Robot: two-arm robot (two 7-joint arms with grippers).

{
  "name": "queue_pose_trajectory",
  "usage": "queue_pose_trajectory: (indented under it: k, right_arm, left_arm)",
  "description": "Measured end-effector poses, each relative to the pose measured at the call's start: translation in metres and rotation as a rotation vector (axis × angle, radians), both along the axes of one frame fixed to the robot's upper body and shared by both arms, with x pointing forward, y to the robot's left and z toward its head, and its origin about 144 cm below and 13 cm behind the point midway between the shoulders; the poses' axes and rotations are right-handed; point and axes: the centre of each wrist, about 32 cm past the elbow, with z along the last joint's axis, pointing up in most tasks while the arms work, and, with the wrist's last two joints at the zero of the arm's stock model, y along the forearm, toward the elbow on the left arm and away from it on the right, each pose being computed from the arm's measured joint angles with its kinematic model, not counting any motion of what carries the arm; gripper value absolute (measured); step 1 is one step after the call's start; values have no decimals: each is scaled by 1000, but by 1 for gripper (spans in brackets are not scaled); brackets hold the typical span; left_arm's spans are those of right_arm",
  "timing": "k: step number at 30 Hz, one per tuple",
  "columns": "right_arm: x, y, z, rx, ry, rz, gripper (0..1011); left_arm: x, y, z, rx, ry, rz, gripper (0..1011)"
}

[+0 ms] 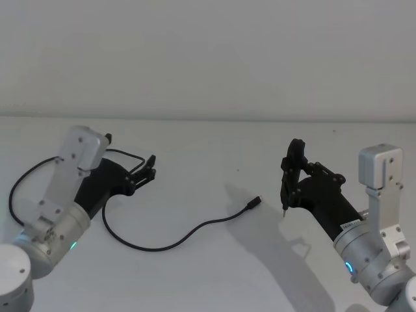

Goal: Pick up the data cable with the one hand.

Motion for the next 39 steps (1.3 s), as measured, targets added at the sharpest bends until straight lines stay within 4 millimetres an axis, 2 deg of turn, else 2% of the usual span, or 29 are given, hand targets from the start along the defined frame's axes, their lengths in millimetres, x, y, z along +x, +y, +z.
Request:
queue_pose_trajectory:
  k: [14, 24, 39]
  right_arm:
    - [0, 0, 0, 0, 0, 0, 274]
    - [0, 0, 0, 0, 0, 0, 274]
    - [0, 0, 0, 0, 0, 0, 274]
  left_arm:
    - [15, -4, 21, 37, 113, -173, 1004]
    - [33, 0, 39, 100, 230, -330, 1005]
    - [56, 4, 51, 183, 399, -457, 1004]
